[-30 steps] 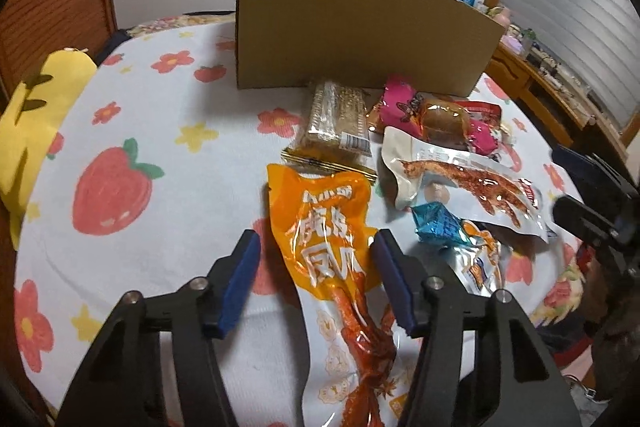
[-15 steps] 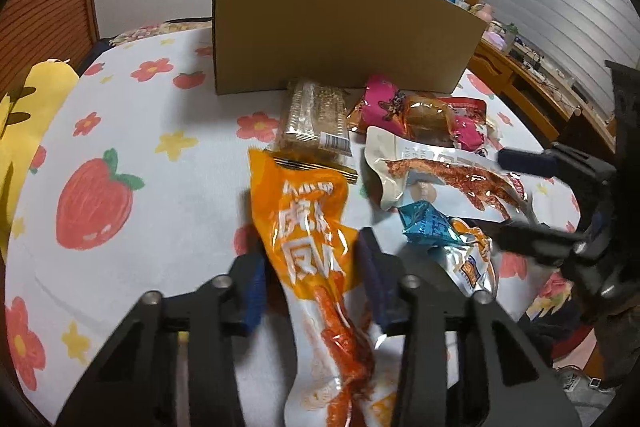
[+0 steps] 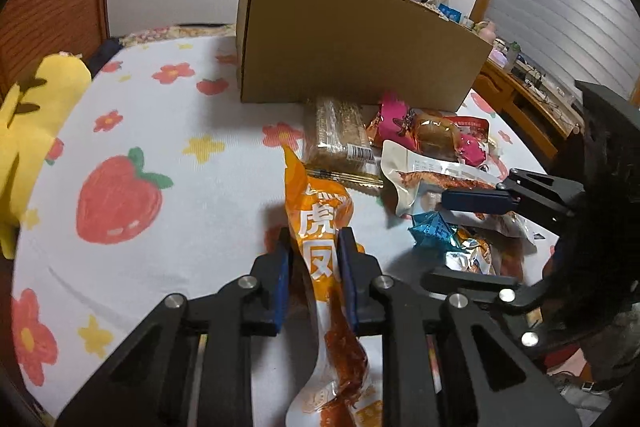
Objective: Organize snacks
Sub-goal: 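Grasp the orange bag with the left gripper while the right grasps the blue foil candy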
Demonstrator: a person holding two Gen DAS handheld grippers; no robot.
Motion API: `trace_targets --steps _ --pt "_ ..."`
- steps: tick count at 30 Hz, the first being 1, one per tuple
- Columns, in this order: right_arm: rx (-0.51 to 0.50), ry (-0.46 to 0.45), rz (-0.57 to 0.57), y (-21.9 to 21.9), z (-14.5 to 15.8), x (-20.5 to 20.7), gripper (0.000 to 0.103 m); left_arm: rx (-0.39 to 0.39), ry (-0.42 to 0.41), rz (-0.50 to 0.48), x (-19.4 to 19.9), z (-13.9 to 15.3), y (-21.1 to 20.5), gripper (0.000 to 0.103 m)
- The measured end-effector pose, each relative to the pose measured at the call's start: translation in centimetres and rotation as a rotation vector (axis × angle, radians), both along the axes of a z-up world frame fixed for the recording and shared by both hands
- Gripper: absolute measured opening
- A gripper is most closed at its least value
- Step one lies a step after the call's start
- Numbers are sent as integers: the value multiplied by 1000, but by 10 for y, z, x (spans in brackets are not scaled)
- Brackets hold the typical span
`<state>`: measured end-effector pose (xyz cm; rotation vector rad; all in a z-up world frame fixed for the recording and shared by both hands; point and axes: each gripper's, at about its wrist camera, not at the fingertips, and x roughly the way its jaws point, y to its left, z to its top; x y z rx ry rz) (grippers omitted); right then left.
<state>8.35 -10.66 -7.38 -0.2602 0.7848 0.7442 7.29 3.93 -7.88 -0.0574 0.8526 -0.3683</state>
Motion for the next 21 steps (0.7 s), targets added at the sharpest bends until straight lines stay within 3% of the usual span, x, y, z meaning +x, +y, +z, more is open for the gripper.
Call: trace_targets --steps 3,7,10,11,21 --pt "-30 -15 7 6 -4 2 66 8 -20 4 -4 5 2 19" --pt "-65 -34 -2 11 -7 3 34 -12 -35 14 -7 10 6 19" --pt "-60 -43 -19 8 -7 3 30 -28 -51 20 -10 16 8 19" --pt "-47 -39 -25 6 -7 4 24 -33 -58 21 -11 19 9 19" --pt "35 -64 -72 -9 8 -3 22 -46 -143 26 -18 48 8 19"
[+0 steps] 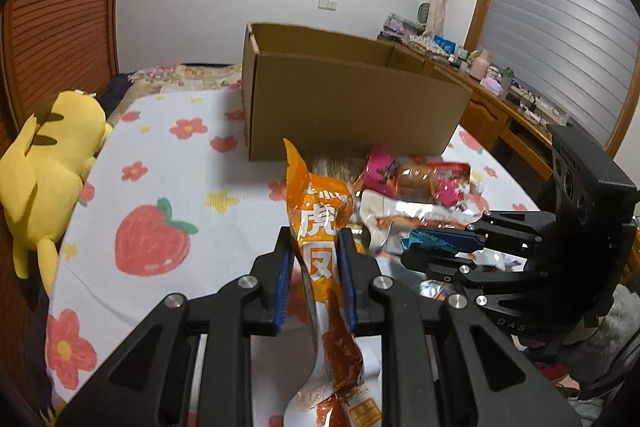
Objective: Organize snacks
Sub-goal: 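Grasp the orange bag with the left gripper while the right grasps the blue foil candy, then carry both held snacks over the open cardboard box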
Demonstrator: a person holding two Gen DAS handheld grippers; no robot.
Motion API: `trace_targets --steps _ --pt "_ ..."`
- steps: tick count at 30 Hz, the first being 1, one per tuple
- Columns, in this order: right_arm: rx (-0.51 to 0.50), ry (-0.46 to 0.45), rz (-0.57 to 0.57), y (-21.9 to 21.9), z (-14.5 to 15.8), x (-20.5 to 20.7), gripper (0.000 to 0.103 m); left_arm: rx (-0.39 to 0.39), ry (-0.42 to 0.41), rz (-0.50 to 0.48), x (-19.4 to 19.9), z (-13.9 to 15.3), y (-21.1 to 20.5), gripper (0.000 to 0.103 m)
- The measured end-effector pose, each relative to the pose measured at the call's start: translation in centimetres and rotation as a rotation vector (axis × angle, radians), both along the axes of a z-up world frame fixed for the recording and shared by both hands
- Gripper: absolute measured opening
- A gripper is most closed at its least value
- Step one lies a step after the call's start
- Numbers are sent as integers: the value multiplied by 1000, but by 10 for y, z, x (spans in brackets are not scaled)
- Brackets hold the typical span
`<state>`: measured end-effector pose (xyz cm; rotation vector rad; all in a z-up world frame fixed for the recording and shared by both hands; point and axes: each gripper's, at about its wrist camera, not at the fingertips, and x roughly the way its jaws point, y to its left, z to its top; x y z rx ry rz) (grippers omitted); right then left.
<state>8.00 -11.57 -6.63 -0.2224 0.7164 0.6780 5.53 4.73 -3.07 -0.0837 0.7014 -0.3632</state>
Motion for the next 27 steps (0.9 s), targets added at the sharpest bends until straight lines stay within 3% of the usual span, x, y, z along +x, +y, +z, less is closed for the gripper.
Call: trace_targets --steps 12,27 --pt "82 -90 -38 -30 51 7 22 2 -105 -18 29 45 -3 19" --pt "153 -220 -122 -81 122 89 23 34 -202 -72 124 112 -39 19"
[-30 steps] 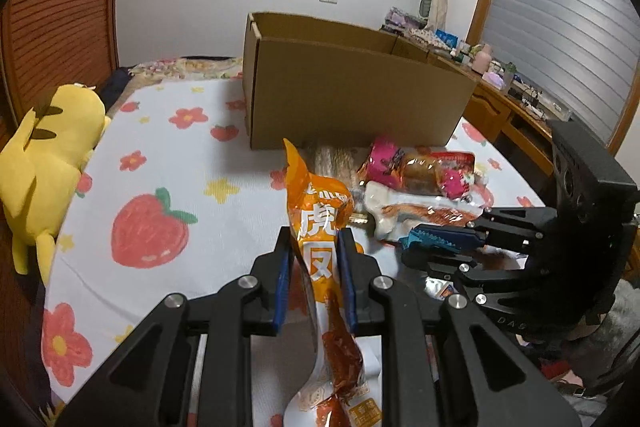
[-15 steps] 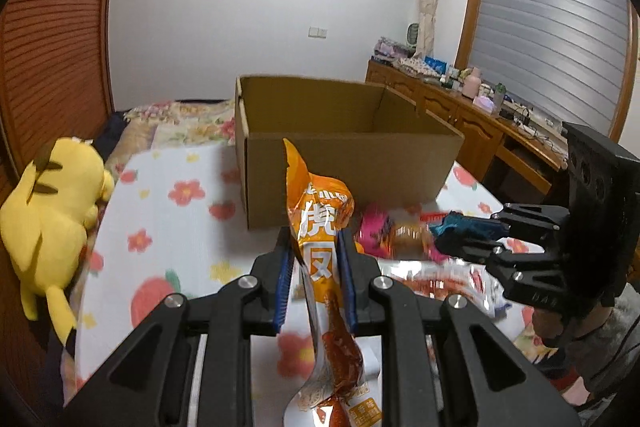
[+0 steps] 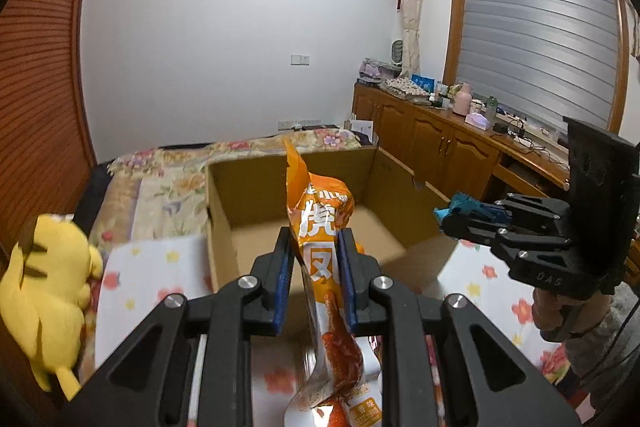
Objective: Organize snacks
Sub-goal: 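Carry both held snacks over the open cardboard box, then open both grippers to drop the orange bag and blue candy into the box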
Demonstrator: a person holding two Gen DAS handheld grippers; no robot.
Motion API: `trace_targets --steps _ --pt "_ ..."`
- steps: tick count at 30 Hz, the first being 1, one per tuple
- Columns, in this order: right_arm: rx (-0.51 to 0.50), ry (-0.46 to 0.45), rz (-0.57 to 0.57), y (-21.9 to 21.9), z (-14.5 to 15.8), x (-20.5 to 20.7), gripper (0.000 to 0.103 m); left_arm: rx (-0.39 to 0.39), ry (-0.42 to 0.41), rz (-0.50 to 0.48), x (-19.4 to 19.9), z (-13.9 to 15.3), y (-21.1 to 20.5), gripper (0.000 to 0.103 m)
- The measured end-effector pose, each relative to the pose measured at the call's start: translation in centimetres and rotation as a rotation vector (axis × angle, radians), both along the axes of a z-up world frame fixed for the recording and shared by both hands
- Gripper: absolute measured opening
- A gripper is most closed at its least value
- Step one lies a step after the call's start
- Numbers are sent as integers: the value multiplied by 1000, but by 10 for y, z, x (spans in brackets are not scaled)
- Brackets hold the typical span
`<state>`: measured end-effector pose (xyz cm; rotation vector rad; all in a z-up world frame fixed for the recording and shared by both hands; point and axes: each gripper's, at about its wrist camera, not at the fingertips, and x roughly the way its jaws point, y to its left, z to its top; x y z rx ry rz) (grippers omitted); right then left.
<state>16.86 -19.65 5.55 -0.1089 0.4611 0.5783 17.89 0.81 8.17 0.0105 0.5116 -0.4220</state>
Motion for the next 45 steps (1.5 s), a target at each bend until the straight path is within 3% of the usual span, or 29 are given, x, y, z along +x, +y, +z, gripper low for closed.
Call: trace_targets --steps 7,16,31,32,33,35,37,41,43,45 --pt "21 -6 0 -8 4 51 23 18 9 5 58 9 -10 19" --pt "26 73 -10 -18 -24 91 24 41 48 -8 109 -2 -32 19" --pt "15 138 -7 -13 -40 100 29 88 96 3 121 -19 -42 19" --pt "18 141 -7 -14 -41 100 30 89 101 5 122 -19 -42 22" --pt "20 144 -6 -16 -41 101 32 90 102 9 121 -20 -42 34" --pt "18 147 -6 -15 -40 101 45 93 93 23 119 -19 -42 53" --pt "21 150 -8 -14 -39 100 54 96 82 23 116 -17 -42 53" --pt "5 157 -23 -12 -34 95 55 98 47 11 99 -14 -37 56" --pt "-11 147 -35 -10 -29 88 55 91 29 -5 88 -12 -32 60" --pt "-13 145 -56 -9 -22 81 55 83 12 -25 74 -11 -26 71"
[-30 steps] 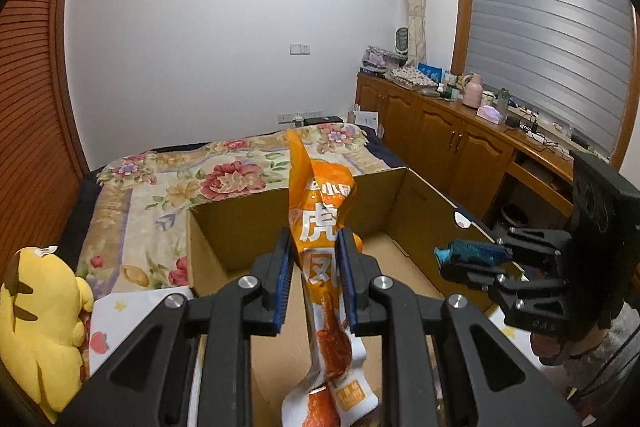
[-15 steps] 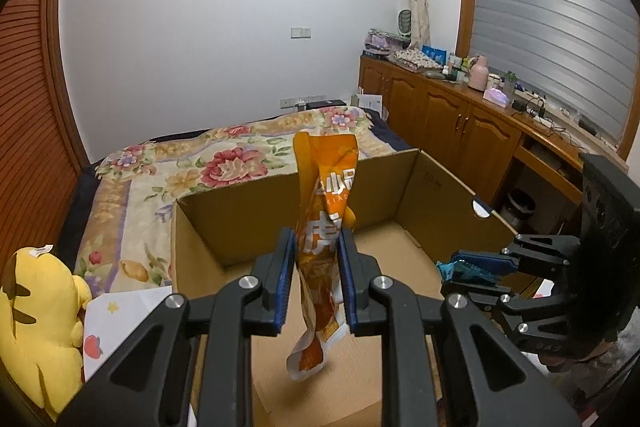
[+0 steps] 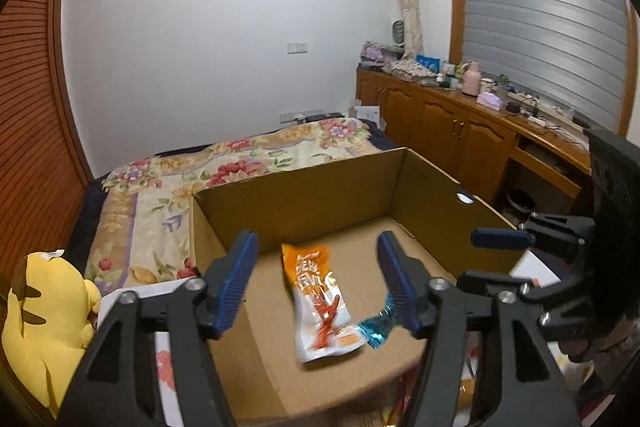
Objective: Organize snacks
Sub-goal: 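Open both grippers to drop the orange bag and blue candy into the box, then move both grippers back to the snack pile beside the box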
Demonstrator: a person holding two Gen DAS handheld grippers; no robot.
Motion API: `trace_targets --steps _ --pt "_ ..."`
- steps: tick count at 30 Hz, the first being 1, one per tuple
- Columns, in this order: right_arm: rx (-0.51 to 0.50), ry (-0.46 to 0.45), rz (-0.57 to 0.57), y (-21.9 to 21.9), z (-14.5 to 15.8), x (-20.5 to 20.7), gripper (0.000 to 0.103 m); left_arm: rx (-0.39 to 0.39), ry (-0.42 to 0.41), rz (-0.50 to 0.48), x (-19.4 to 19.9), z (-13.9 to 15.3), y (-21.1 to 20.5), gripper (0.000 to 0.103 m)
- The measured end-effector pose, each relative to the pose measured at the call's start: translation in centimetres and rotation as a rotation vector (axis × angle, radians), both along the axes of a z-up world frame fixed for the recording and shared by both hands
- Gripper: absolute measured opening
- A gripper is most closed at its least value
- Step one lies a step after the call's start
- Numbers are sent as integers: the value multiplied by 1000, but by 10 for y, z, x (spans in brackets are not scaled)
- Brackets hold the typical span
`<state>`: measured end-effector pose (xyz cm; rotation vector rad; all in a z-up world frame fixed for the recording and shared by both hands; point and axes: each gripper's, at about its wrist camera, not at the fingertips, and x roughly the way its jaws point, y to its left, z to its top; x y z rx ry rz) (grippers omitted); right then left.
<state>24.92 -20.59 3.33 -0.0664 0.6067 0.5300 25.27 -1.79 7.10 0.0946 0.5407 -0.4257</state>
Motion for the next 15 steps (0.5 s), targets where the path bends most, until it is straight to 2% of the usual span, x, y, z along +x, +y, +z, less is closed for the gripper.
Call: trace_targets --steps 2,6,15 --pt "3 0 -24 0 5 -10 55 -15 -13 -16 -13 1 8 78" --pt "-2 -3 -74 6 12 -38 55 -33 -10 -56 -41 -2 23 82" --pt "-31 -11 -165 14 12 -103 55 -30 25 -106 -84 -23 40 84"
